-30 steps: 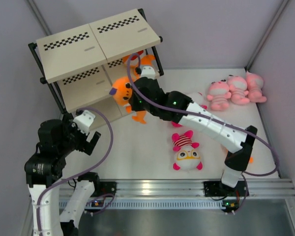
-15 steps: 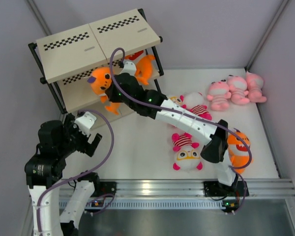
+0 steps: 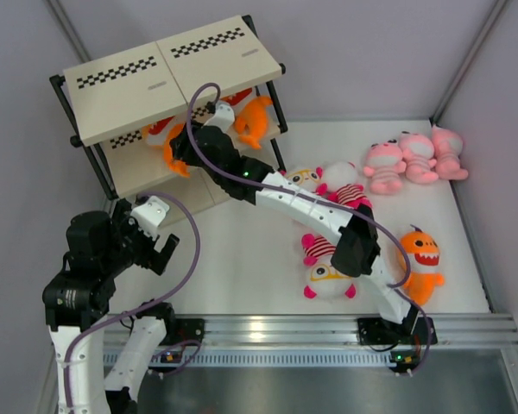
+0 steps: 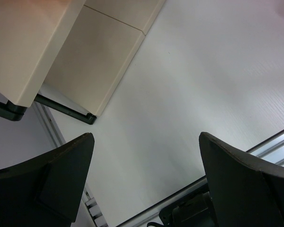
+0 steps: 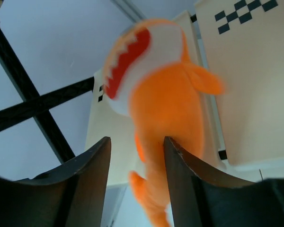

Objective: Place and organize the stuffed toys onto the shelf

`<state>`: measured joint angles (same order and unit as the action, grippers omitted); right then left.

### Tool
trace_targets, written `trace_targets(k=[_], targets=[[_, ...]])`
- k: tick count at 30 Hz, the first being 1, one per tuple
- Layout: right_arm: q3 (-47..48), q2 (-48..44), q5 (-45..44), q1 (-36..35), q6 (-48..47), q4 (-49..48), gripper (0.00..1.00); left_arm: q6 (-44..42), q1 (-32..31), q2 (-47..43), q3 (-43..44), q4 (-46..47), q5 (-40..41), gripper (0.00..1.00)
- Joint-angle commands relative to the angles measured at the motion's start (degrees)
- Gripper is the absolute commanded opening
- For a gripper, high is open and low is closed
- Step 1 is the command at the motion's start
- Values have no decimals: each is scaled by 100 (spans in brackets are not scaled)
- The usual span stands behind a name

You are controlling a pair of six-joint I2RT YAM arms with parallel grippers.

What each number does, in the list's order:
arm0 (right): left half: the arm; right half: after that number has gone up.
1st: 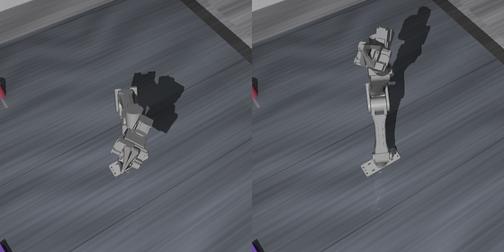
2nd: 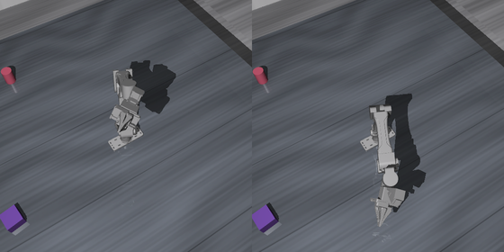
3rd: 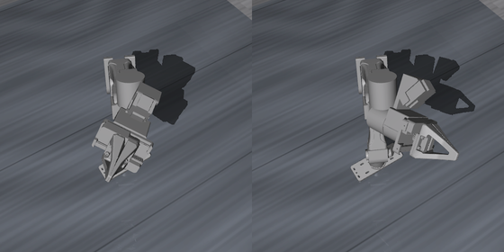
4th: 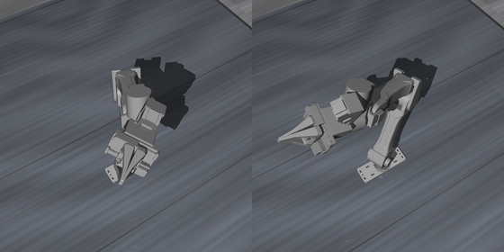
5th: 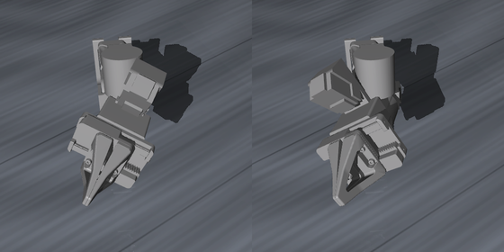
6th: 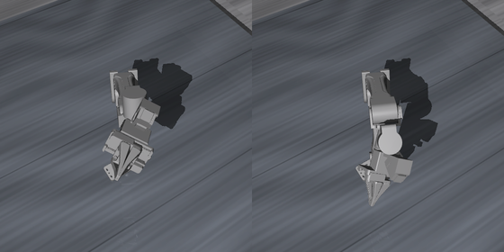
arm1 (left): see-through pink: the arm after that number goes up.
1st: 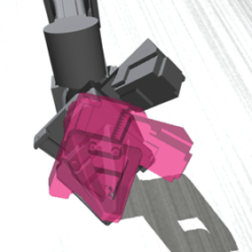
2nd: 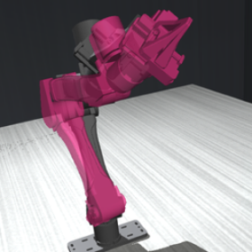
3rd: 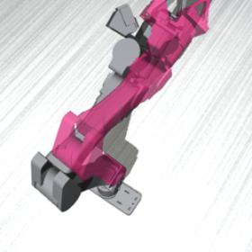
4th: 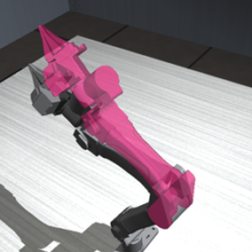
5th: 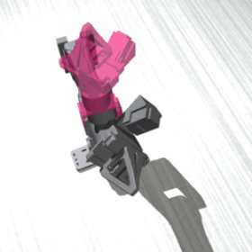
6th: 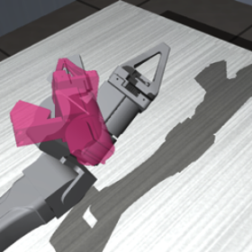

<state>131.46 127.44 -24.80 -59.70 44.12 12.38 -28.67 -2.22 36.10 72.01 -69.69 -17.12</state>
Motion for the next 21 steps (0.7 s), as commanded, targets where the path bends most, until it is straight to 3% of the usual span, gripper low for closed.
trace_targets(k=[1, 9, 16, 21], targets=[[381, 53, -245, 90, 27, -746, 51, 36, -16, -24, 77, 78, -133, 99], [276, -166, -254, 126, -430, -931, 57, 1, -24, -33, 59, 78, 7, 99], [-1007, -1245, 35, 117, -561, -896, 59, -174, -15, -41, -493, 131, 332, 99], [-1962, -2309, 511, 99, -1229, 211, 64, -34, 20, 3, -1249, 491, 1315, 99]])
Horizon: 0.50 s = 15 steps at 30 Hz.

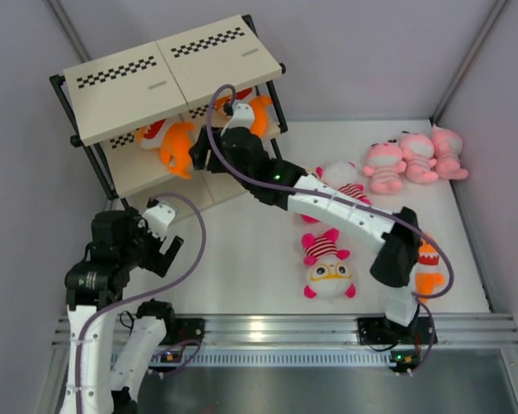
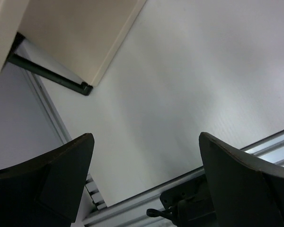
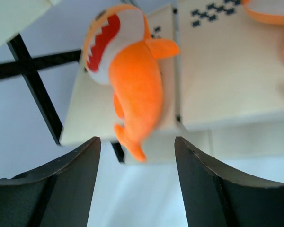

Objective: Place and organize the stuffed toys onto the shelf

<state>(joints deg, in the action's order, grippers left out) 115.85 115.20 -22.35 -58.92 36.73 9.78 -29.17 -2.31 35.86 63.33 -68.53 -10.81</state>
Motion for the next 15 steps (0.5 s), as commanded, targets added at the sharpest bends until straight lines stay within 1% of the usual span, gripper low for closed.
trace_targets(k=[1, 2, 3, 4, 5, 6, 8, 9, 10, 11, 12, 13, 15], targets=[[-667, -1574, 223, 29, -596, 629, 65, 8, 46, 35, -661, 445, 946, 99], [-948, -1840, 144, 55, -762, 743, 66, 16, 81, 44, -768, 516, 1019, 99], [-1455, -2087, 30, 73, -799, 1058, 66, 34, 90, 79, -830, 516, 1019, 99], [-1686, -2568, 55, 125, -825, 1226, 66, 69, 99, 88, -892, 499, 1211, 99], [-1889, -2816, 99, 256, -869, 1402, 66, 156, 107, 62, -919, 499, 1265, 99], [-2274, -3297, 134, 319, -904, 1813, 66, 157, 125, -16, -945, 499, 1239, 99], [-2671, -3774, 47, 538, -931, 2245, 66, 148, 204, -192, -1050, 508, 1108, 99], [-3099, -4238, 12, 617, -879, 2630, 66, 157, 370, -237, -1103, 508, 1107, 99], [-3330, -4469, 11, 888, -678, 2852, 68, 201, 423, -263, -1217, 508, 924, 99], [-3759, -4680, 124, 1073, -563, 3028, 68, 227, 424, -289, -1279, 499, 844, 99], [-3972, -5065, 212, 1284, -457, 3178, 68, 253, 433, -298, -1340, 516, 817, 99], [-4174, -5225, 309, 1791, -343, 3475, 69, 306, 433, -281, -1428, 508, 817, 99], [-4710, -5567, 459, 2321, -333, 3827, 70, 359, 433, -272, -1490, 508, 896, 99]])
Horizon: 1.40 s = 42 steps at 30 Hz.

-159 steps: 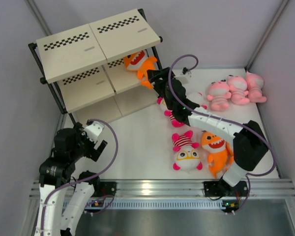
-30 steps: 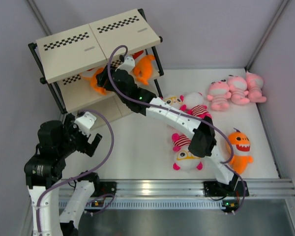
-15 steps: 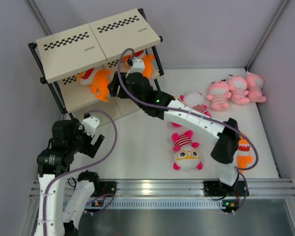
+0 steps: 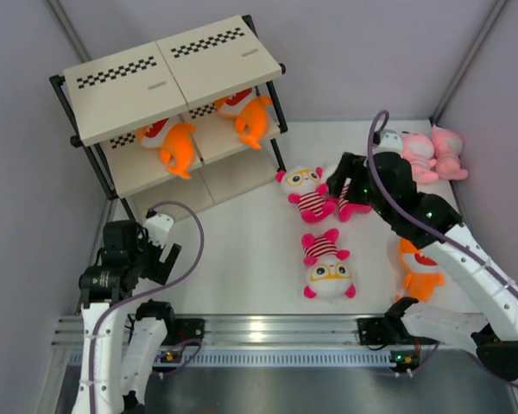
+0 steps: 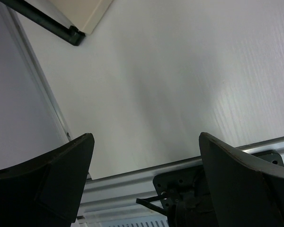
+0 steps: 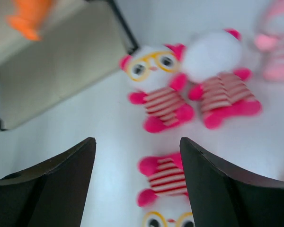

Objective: Place and organize the stuffed toys onto the shelf

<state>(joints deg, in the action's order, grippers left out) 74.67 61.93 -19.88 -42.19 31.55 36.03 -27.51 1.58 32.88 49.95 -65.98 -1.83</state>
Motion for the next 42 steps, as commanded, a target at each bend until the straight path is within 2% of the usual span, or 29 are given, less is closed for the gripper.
trace_targets(k=[1, 3, 5, 8, 10, 13, 18, 24, 27, 33, 36, 37, 39, 40, 42], targets=[[-768, -330, 282, 895, 124, 1492, 73, 289, 44, 25, -214, 243, 94, 99], [-1337, -584, 615, 1650, 80, 1617, 76, 299, 44, -62, -302, 252, 347, 99], [-1805, -717, 1010, 2424, -87, 1243, 83, 290, 44, -194, -381, 252, 419, 99], [-2587, -718, 1686, 3645, -61, 985, 83, 246, 44, -413, -390, 252, 376, 99], [-2695, -691, 1724, 4443, -148, 1055, 83, 193, 44, -511, -355, 252, 210, 99], [-2826, -902, 970, 5026, -263, 1187, 85, 123, 35, -607, -355, 252, -11, 99], [-3152, -1087, 722, 5581, -10, 1160, 86, 61, -35, -678, -381, 243, -81, 99], [-2916, -1262, 442, 5617, 237, 1529, 87, 26, -123, -740, -381, 252, -142, 99], [-2721, -1341, 195, 5608, 220, 1670, 90, 17, -360, -766, -381, 243, -134, 99], [-3257, -824, 116, 5626, 220, 1161, 89, 35, -501, -792, -381, 243, -125, 99], [-3275, -473, 493, 5626, 167, 906, 78, 26, -562, -775, -372, 252, -116, 99], [-3310, -454, 694, 5626, 167, 827, 64, 26, -571, -766, -372, 243, -116, 99], [-3363, -497, 818, 5617, 167, 748, 42, 26, -580, -766, -372, 243, -125, 99], [-3354, -559, 880, 5608, 141, 756, 19, 26, -580, -766, -364, 243, -125, 99], [-3223, -927, 784, 5591, 62, 922, 0, 17, -580, -748, -329, 243, -169, 99]])
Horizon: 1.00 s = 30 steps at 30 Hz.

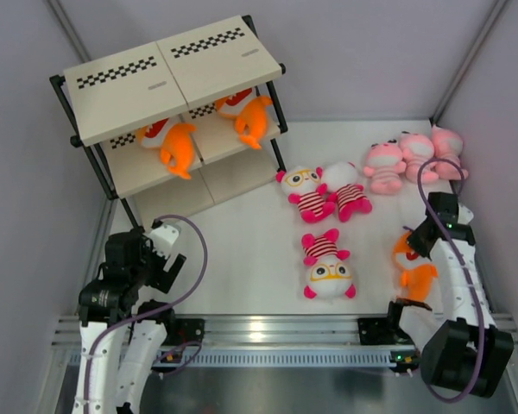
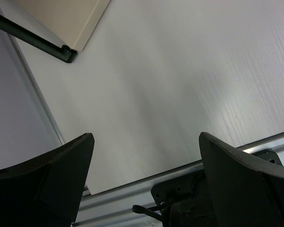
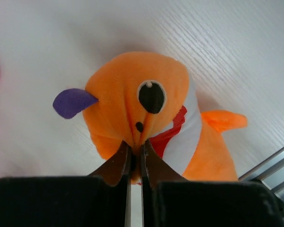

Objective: Place and organize the stuffed toys onto the shelf

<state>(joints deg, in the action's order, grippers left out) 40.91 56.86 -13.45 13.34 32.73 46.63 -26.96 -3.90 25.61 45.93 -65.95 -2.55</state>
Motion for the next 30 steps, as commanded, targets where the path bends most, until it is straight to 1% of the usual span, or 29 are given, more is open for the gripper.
trace_targets(k=[1, 2, 3, 5, 6, 7, 8, 9, 10, 11, 12, 13, 14, 15, 16, 17, 18, 20, 21, 22, 23, 24, 27, 28, 30], targets=[[242, -561, -33, 28, -91, -67, 0, -46, -23, 6, 100, 232, -132, 99], [521, -823, -113, 28, -135, 21, 0, -46, -32, 15, 135, 241, -202, 99], [698, -921, -175, 19, -240, 169, 0, -37, -32, 32, 240, 241, -246, 99], [1347, -1045, -245, 10, -346, 363, 0, -29, -32, 76, 485, 232, -464, 99], [1602, -1054, -246, 2, -442, 460, 0, -20, -32, 94, 583, 232, -544, 99], [2162, -1002, -254, -42, -504, 687, 0, -2, -32, 189, 688, 232, -606, 99], [2472, -932, -254, -86, -548, 802, 0, 33, -32, 251, 793, 223, -668, 99], [2779, -896, -254, -191, -618, 917, 0, 76, -32, 313, 1012, 223, -729, 99], [3400, -844, -228, -279, -636, 1057, 0, 103, -32, 427, 1119, 223, -773, 99], [3711, -730, -245, -401, -628, 1128, 0, 112, -32, 480, 1311, 223, -826, 99], [3993, -659, -272, -725, -541, 1198, 0, 156, -32, 550, 1391, 232, -1018, 99], [4465, -572, -385, -928, -470, 1251, 0, 173, -32, 664, 1462, 241, -1115, 99], [4600, -406, -482, -1200, -365, 1295, 0, 182, -32, 717, 1584, 241, -1238, 99], [4698, -334, -605, -1899, -103, 1270, 0, 191, -32, 761, 1638, 232, -1361, 99], [4742, -255, -780, -2236, 39, 1217, 0, 191, -32, 875, 1673, 232, -1476, 99], [4716, -98, -869, -2562, 301, 1017, 0, 209, -32, 937, 1752, 241, -1503, 99], [4681, -1, -957, -3278, 435, 841, 0, 252, -23, 1007, 1813, 232, -1521, 99], [4550, 350, -1439, -4072, 689, 463, 0, 340, -23, 1209, 2006, 232, -1529, 99], [4540, 509, -1589, -4860, 682, -35, 0, 375, -23, 1271, 2068, 232, -1530, 99], [4627, 684, -1834, -5181, 665, -232, 0, 411, -23, 1385, 2138, 232, -1556, 99], [4698, 1034, -1949, -5471, 638, -442, 0, 437, -23, 1464, 2235, 249, -1626, 99], [4768, 1194, -2020, -5892, 629, -810, 0, 394, -23, 1534, 2271, 241, -1670, 99], [4979, 1792, -1776, -6351, 550, -1601, 0, 393, -23, 2051, 2508, 241, -1731, 99], [5180, 2081, -1653, -6431, 524, -1726, 0, 411, -23, 2158, 2569, 250, -1784, 99], [5444, 2390, -1494, -6677, 340, -1885, 0, 437, -23, 2352, 2771, 241, -2169, 99]])
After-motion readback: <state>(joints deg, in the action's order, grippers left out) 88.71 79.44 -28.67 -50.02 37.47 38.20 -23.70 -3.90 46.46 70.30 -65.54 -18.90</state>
